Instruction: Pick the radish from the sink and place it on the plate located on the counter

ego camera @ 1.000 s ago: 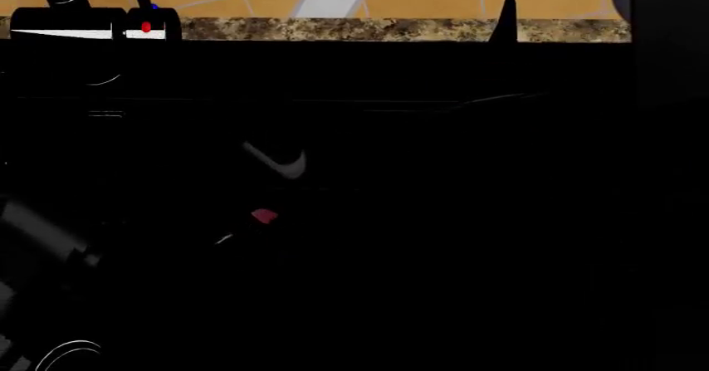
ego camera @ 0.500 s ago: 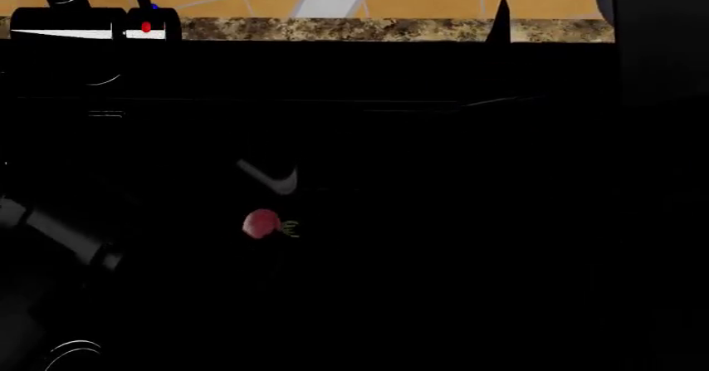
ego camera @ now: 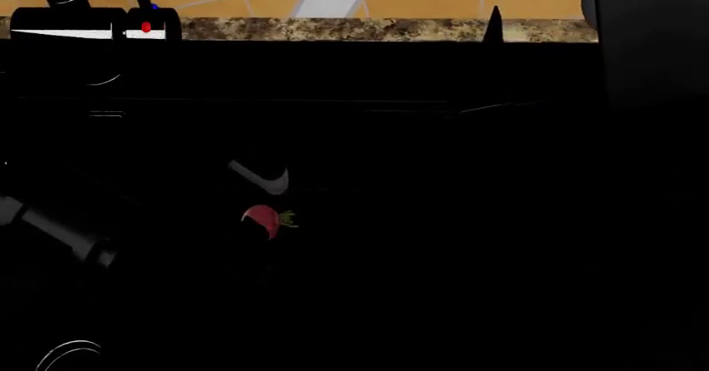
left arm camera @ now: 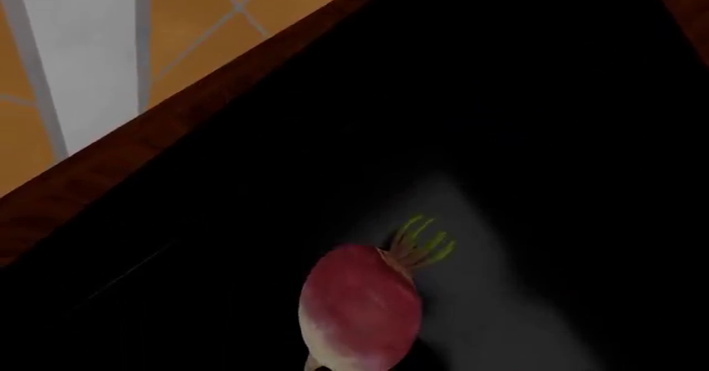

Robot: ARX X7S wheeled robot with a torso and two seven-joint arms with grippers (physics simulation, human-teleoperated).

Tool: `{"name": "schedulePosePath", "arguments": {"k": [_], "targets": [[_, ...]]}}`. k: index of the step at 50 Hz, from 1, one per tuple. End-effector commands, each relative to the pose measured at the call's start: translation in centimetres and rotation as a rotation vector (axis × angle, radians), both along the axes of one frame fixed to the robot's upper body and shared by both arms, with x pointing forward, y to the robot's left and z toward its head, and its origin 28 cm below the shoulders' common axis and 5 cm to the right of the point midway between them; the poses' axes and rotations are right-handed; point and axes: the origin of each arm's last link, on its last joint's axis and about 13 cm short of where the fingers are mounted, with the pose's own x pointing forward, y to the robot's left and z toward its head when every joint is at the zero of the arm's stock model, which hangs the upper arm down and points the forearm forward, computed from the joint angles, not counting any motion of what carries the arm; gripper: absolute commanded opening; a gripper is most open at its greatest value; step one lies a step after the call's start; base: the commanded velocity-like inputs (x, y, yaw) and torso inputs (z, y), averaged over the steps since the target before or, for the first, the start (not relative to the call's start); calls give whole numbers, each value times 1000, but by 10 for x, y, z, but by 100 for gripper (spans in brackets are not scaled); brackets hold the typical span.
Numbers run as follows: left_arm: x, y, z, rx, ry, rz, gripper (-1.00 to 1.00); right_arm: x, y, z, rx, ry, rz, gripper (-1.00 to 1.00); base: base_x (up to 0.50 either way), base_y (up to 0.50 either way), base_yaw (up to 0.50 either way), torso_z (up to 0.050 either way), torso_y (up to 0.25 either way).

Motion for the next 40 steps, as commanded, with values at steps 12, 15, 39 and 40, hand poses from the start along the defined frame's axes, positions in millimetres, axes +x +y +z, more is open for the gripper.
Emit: {"name": "schedulePosePath", "arguments": {"k": [12, 15, 39, 40], "targets": [[3, -7, 3, -54, -129, -37, -100, 3, 3, -2, -14, 16, 2, 100, 0, 0, 0, 0, 0], [-10, -6, 7, -68, -151, -47, -100, 3, 2, -2, -11, 15, 1, 100, 0, 0, 1, 0, 0], [-134, 3, 47, -211, -415, -98, -100, 1, -3, 2, 22, -5, -22, 100, 0, 0, 0, 0, 0], [-137, 3, 47, -219, -421, -94, -100, 1, -3, 2, 24, -5, -22, 100, 0, 0, 0, 0, 0]]}}
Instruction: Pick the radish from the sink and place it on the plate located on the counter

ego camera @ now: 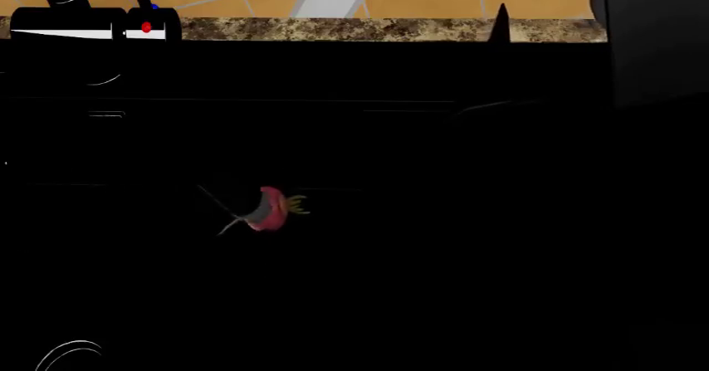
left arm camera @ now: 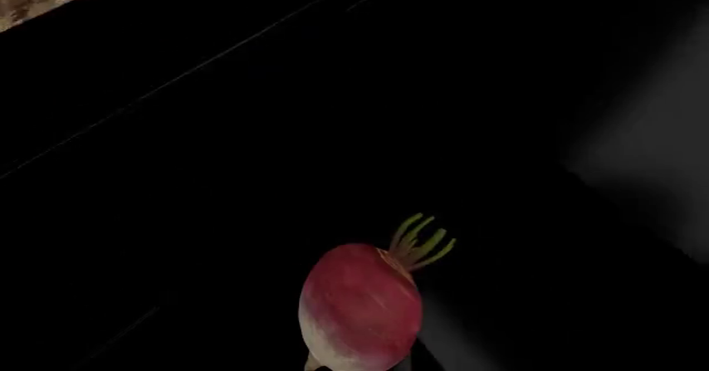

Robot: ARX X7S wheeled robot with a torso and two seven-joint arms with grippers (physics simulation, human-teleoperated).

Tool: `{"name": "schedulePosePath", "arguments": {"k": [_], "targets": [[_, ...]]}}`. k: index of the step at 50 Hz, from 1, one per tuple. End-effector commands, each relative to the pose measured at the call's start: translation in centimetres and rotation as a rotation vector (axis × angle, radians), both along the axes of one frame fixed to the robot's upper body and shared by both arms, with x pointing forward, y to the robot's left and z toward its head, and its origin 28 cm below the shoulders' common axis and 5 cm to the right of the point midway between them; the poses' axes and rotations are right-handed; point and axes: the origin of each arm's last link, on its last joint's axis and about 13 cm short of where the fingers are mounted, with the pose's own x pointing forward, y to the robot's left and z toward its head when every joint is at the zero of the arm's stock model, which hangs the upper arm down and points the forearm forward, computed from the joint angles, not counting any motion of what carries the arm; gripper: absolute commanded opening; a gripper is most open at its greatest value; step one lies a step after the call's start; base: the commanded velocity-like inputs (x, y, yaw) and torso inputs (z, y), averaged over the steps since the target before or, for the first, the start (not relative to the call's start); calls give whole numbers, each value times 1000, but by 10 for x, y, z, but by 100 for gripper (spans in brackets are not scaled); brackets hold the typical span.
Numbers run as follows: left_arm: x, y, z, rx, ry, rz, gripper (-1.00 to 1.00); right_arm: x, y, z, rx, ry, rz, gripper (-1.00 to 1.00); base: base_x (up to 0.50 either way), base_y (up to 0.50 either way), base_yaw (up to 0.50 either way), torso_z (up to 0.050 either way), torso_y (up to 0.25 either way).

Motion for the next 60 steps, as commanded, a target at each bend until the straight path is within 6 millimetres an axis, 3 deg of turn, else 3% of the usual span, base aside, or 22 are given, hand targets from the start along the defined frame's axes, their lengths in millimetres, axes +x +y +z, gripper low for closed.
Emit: {"name": "schedulePosePath", "arguments": {"k": [1, 12, 22, 34, 60], "targets": [[-58, 4, 16, -133, -137, -5, -100, 1, -2, 1, 17, -4, -13, 100, 0, 0, 0, 0, 0], [-101, 11, 23, -249, -263, 22, -100, 1, -5, 4, 49, -17, -32, 100, 0, 0, 0, 0, 0], [-126, 16, 37, -315, -339, 52, -100, 0, -7, 4, 55, -18, -32, 100, 0, 0, 0, 0, 0], [-135, 18, 47, -303, -373, 75, -100, 1, -8, 5, 92, -15, -35, 100, 0, 0, 0, 0, 0], [-134, 18, 50, -314, -368, 92, -100, -2, -10, 6, 91, -23, -41, 100, 0, 0, 0, 0, 24]]}}
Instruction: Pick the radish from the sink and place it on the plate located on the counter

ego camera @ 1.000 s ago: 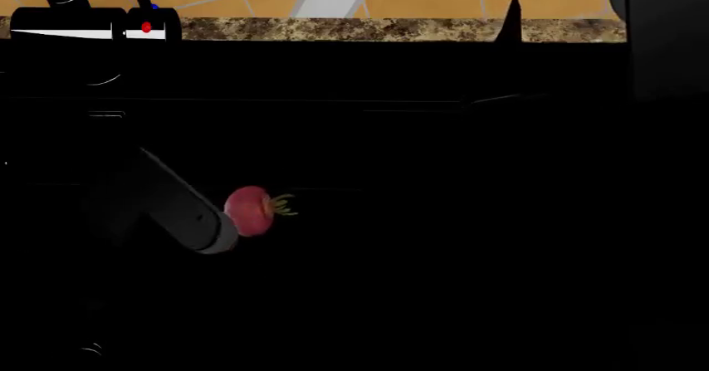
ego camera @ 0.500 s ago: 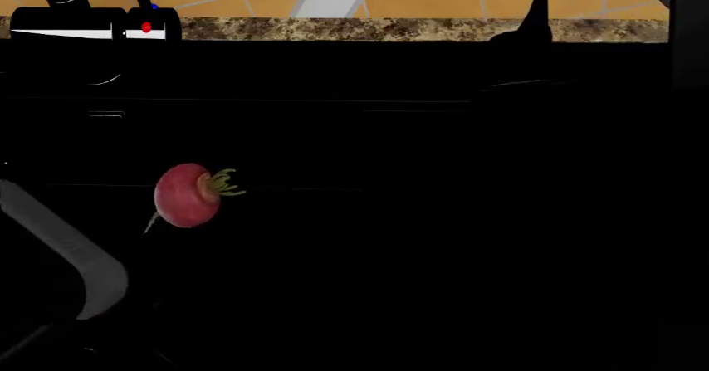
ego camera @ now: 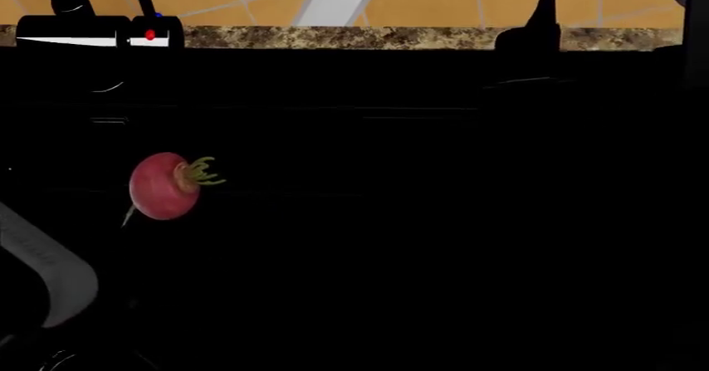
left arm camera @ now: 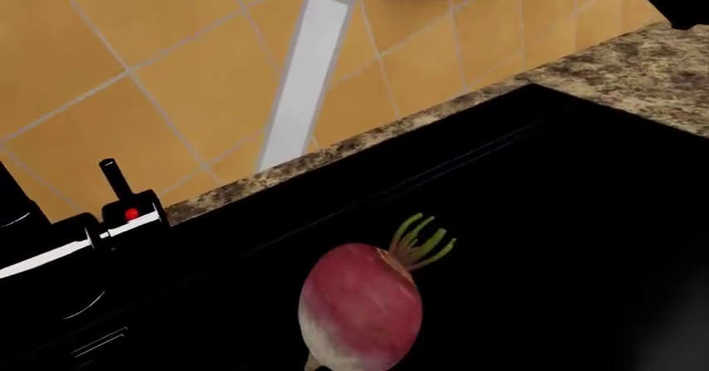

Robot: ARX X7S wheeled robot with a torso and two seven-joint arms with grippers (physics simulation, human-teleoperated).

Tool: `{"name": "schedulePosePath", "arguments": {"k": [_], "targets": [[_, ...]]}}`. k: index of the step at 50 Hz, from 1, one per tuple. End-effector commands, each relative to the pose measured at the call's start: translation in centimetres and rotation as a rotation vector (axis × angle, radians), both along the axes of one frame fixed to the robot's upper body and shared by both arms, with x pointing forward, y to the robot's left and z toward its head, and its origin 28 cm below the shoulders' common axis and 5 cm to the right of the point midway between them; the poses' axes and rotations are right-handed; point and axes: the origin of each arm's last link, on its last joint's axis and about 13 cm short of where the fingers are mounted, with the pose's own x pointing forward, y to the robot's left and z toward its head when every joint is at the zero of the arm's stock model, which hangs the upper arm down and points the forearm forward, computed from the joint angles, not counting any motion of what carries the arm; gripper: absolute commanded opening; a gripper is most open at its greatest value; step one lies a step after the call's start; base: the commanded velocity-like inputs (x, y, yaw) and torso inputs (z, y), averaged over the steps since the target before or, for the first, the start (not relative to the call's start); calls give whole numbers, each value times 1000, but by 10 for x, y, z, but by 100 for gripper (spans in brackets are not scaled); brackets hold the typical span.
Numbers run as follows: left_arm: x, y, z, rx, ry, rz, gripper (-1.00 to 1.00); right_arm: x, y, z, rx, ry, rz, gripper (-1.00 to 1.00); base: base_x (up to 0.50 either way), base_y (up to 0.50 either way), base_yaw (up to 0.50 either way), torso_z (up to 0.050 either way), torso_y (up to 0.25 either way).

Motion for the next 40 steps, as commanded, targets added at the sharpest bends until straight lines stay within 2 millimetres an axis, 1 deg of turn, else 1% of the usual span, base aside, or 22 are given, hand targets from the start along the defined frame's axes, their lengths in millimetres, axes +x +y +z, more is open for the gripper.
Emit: {"name": "schedulePosePath", "arguments": {"k": [1, 38, 40], "targets": [[0, -2, 7, -85, -10, 0, -100, 1, 0, 0, 0, 5, -1, 100, 0, 0, 0, 0, 176], [0, -3, 5, -75, 3, -14, -100, 0, 1, -1, -5, 3, 2, 100, 1, 0, 0, 0, 239], [1, -3, 4, -64, 4, -14, -100, 0, 1, -1, -5, 3, 2, 100, 0, 0, 1, 0, 20]]}}
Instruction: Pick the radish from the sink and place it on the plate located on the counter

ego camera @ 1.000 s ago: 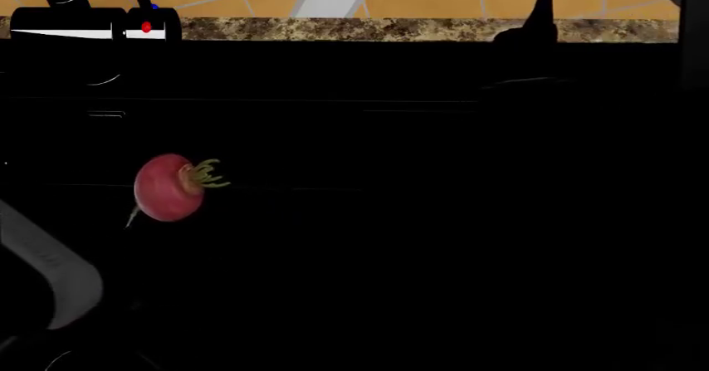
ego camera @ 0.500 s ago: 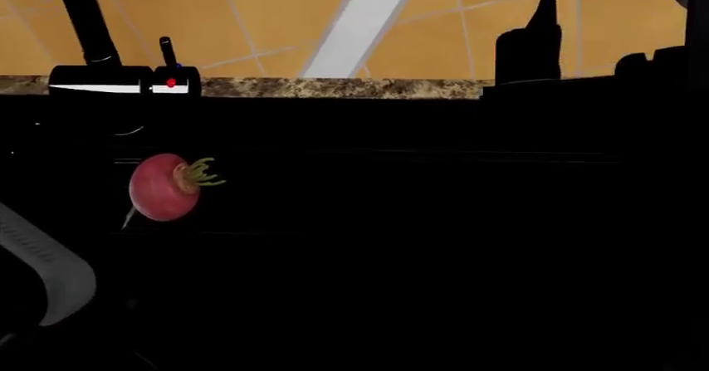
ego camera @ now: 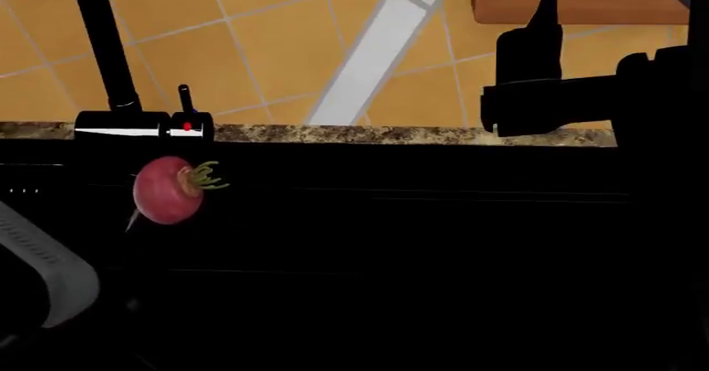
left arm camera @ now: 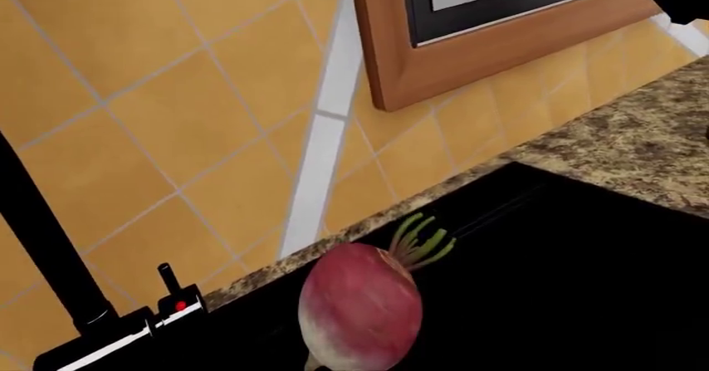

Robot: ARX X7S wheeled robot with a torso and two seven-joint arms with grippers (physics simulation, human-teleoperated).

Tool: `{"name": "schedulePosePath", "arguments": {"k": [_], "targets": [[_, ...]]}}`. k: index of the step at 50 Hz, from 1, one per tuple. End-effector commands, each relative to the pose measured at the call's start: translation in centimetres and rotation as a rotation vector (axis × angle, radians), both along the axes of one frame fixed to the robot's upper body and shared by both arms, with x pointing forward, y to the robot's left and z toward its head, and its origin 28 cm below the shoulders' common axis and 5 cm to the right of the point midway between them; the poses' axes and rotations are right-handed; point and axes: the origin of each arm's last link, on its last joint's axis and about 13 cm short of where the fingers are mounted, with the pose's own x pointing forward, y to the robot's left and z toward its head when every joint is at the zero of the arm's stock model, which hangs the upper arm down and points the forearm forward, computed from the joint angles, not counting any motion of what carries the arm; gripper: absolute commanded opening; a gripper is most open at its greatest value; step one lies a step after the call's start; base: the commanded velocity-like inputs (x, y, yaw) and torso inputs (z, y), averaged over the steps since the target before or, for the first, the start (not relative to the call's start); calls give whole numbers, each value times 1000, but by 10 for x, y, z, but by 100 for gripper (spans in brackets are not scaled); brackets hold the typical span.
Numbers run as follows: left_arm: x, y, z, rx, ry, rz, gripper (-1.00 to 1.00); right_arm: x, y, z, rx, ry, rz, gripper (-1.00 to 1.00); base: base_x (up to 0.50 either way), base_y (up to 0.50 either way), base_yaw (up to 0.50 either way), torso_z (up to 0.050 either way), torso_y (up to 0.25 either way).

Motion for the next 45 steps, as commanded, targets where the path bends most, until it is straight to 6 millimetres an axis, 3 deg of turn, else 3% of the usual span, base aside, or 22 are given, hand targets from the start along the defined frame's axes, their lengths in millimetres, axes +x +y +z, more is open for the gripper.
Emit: {"name": "schedulePosePath", "arguments": {"k": [1, 8, 19, 45], "targets": [[1, -3, 4, -64, -17, -1, -100, 3, 1, -2, -2, 10, -2, 100, 0, 0, 0, 0, 0], [2, -3, 4, -67, -17, -6, -100, 3, 1, -1, -1, 15, -12, 100, -124, 0, 0, 0, 0], [1, -3, 5, -70, -21, -6, -100, 3, 1, -1, -3, 14, -13, 100, -492, 24, 0, 0, 0], [1, -3, 5, -70, -23, -8, -100, 1, 0, -1, -14, 8, -15, 100, -127, 348, 0, 0, 0]]}}
